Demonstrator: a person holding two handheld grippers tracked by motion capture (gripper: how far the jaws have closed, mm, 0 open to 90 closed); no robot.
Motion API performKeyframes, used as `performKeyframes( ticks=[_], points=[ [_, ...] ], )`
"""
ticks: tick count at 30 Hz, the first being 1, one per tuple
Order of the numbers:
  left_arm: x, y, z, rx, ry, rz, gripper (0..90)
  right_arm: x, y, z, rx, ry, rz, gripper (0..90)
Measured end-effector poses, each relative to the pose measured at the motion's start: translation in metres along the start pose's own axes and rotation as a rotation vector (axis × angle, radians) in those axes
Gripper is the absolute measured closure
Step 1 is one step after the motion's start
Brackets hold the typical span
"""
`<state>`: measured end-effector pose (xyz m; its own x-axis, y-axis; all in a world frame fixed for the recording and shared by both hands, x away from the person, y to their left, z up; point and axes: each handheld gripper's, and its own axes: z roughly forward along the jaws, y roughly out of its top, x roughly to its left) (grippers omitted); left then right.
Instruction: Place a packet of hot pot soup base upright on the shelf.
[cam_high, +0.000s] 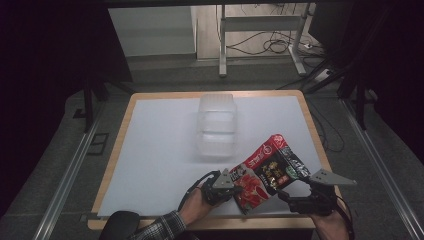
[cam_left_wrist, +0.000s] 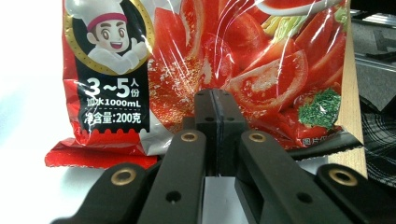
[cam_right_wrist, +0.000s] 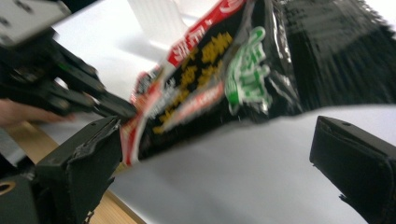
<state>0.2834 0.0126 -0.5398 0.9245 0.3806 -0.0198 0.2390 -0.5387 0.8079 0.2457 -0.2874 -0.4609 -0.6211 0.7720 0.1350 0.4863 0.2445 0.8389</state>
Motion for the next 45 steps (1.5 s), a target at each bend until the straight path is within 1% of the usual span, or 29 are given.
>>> performKeyframes(
  ticks=[1, 2, 4, 5, 8, 9, 11, 12, 13, 14, 16, 17, 20, 21, 23, 24, 25, 26, 27, 30, 31, 33, 34, 35, 36, 38, 39, 40, 45],
  points=[
    [0.000, 0.000, 0.000, 0.001, 0.001, 0.001, 90.0, 0.002, 0.003, 0.002, -0.007, 0.011, 0.008, 2.6],
    [0.000, 0.000, 0.000, -0.004, 0.000, -0.006, 90.0, 0.004, 0.008, 0.006, -0.010, 0.042, 0.035, 2.6],
    [0.000, 0.000, 0.000, -0.008, -0.002, -0.011, 90.0, 0.005, 0.011, 0.008, -0.005, 0.051, 0.051, 2.8],
    [0.001, 0.000, -0.001, 0.010, -0.002, 0.009, 90.0, 0.006, 0.013, 0.011, 0.002, 0.053, 0.055, 3.1],
    [0.002, 0.000, -0.001, 0.021, -0.004, 0.017, 90.0, 0.009, 0.020, 0.019, 0.005, 0.039, 0.049, 7.7],
    [0.001, 0.000, 0.000, 0.004, -0.004, -0.006, 90.0, 0.009, 0.022, 0.021, 0.005, 0.034, 0.056, 10.1],
    [0.002, 0.000, -0.001, 0.017, -0.003, 0.007, 90.0, 0.008, 0.026, 0.026, -0.010, 0.041, 0.081, 19.2],
    [0.000, 0.000, 0.001, 0.002, -0.002, -0.012, 90.0, 0.007, 0.028, 0.028, -0.014, 0.047, 0.095, 21.3],
    [0.001, 0.000, 0.000, 0.009, -0.002, -0.003, 90.0, 0.007, 0.030, 0.030, -0.020, 0.050, 0.107, 24.9],
    [0.000, 0.000, 0.000, 0.010, -0.003, -0.001, 90.0, 0.007, 0.032, 0.032, -0.032, 0.051, 0.111, 27.5],
    [-0.001, 0.000, 0.001, 0.002, 0.000, -0.009, 90.0, 0.007, 0.035, 0.034, -0.053, 0.051, 0.109, 40.2],
    [-0.001, 0.000, 0.001, 0.003, 0.002, -0.007, 90.0, 0.007, 0.035, 0.034, -0.053, 0.051, 0.109, 40.2],
    [0.000, 0.000, 0.001, 0.009, -0.006, -0.010, 90.0, 0.006, 0.037, 0.036, -0.070, 0.040, 0.123, 60.5],
    [0.003, 0.000, -0.001, 0.031, -0.012, 0.012, 90.0, 0.006, 0.039, 0.038, -0.081, 0.030, 0.126, 66.8],
    [0.004, 0.000, -0.002, 0.027, -0.026, 0.002, 90.0, 0.006, 0.040, 0.038, -0.085, 0.029, 0.130, 68.9],
    [0.003, -0.001, -0.001, 0.004, -0.029, -0.023, 90.0, 0.006, 0.041, 0.038, -0.088, 0.036, 0.146, 70.4],
    [0.003, -0.001, -0.003, 0.010, -0.030, -0.009, 89.9, 0.005, 0.041, 0.039, -0.090, 0.046, 0.158, 71.6],
    [0.004, -0.002, -0.005, 0.016, -0.032, 0.005, 86.6, 0.004, 0.042, 0.039, -0.093, 0.057, 0.173, 73.0],
    [0.003, -0.002, -0.006, 0.006, -0.038, -0.010, 83.7, 0.002, 0.044, 0.039, -0.100, 0.084, 0.192, 74.1],
    [0.002, -0.002, -0.011, 0.020, -0.033, 0.006, 76.9, -0.001, 0.048, 0.038, -0.106, 0.103, 0.212, 74.4],
    [0.001, -0.001, -0.013, 0.017, -0.030, 0.003, 76.9, -0.001, 0.048, 0.038, -0.106, 0.103, 0.212, 74.4],
    [0.000, -0.001, -0.017, 0.012, -0.029, 0.004, 70.3, -0.003, 0.052, 0.036, -0.106, 0.117, 0.227, 74.4],
    [-0.001, 0.000, -0.019, 0.007, -0.027, 0.003, 64.4, -0.005, 0.055, 0.033, -0.107, 0.121, 0.227, 74.3],
    [-0.001, 0.000, -0.020, 0.006, -0.027, 0.002, 61.1, -0.005, 0.055, 0.032, -0.108, 0.121, 0.228, 74.3],
    [-0.003, 0.000, -0.022, -0.004, -0.022, -0.006, 61.1, -0.005, 0.055, 0.032, -0.108, 0.121, 0.228, 74.3],
    [-0.004, 0.000, -0.026, -0.016, -0.018, -0.013, 54.2, -0.009, 0.058, 0.026, -0.120, 0.124, 0.237, 74.3],
    [-0.003, 0.000, -0.028, -0.014, -0.015, -0.009, 54.2, -0.009, 0.058, 0.026, -0.120, 0.124, 0.237, 74.3],
    [-0.004, 0.000, -0.030, -0.021, -0.009, -0.015, 50.1, -0.013, 0.060, 0.023, -0.124, 0.125, 0.249, 74.3],
    [-0.003, -0.003, -0.037, -0.032, -0.004, -0.044, 45.2, -0.019, 0.064, 0.020, -0.138, 0.122, 0.256, 74.3]
  ],
)
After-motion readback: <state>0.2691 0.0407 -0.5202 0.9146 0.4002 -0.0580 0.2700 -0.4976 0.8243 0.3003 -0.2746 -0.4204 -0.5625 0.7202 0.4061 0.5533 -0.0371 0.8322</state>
